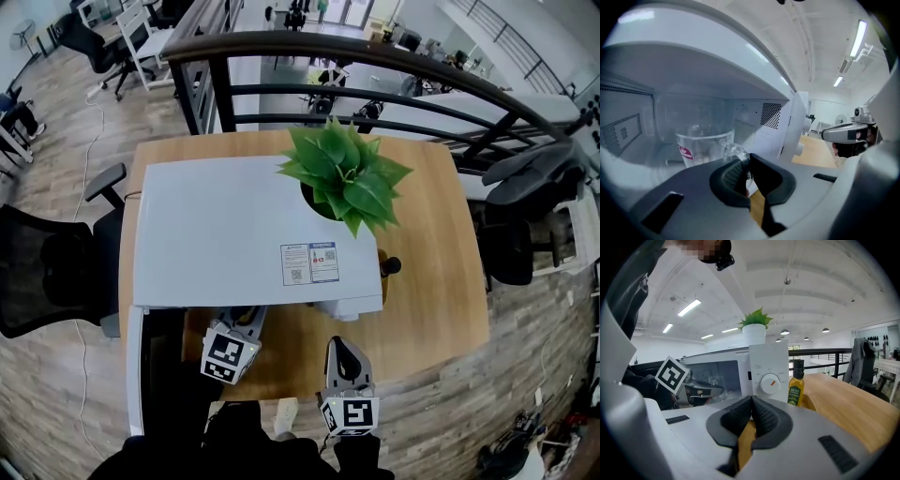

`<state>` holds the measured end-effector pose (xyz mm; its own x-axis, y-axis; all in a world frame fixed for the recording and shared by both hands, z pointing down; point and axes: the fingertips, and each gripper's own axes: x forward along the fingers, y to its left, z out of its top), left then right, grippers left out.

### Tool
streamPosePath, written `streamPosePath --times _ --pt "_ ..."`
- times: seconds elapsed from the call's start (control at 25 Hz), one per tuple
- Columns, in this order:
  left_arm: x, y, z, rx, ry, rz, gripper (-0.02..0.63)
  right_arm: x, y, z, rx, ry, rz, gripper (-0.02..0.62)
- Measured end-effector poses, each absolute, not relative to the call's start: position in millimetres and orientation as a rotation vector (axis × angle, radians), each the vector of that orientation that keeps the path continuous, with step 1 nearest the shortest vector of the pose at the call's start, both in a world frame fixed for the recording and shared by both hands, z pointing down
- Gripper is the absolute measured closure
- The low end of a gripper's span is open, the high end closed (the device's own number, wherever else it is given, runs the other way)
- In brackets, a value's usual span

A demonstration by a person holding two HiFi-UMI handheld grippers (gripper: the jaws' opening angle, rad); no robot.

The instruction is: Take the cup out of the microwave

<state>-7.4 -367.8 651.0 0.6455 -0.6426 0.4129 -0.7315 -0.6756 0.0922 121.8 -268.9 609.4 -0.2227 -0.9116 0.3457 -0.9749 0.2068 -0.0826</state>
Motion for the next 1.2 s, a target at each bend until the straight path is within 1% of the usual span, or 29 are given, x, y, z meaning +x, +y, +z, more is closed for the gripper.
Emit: streamPosePath --times 0.52,1.2 --pt "-8.9 -324.5 619.0 2.636 -1.139 0.467 0.581 115.1 -239.6 581.8 1.758 -2.31 0.344 0.58" --pt "-18.3 -222.1 568.5 2.636 -1.215 0.396 0.581 104.7 -177.3 524.0 1.725 -2.406 0.204 0.58"
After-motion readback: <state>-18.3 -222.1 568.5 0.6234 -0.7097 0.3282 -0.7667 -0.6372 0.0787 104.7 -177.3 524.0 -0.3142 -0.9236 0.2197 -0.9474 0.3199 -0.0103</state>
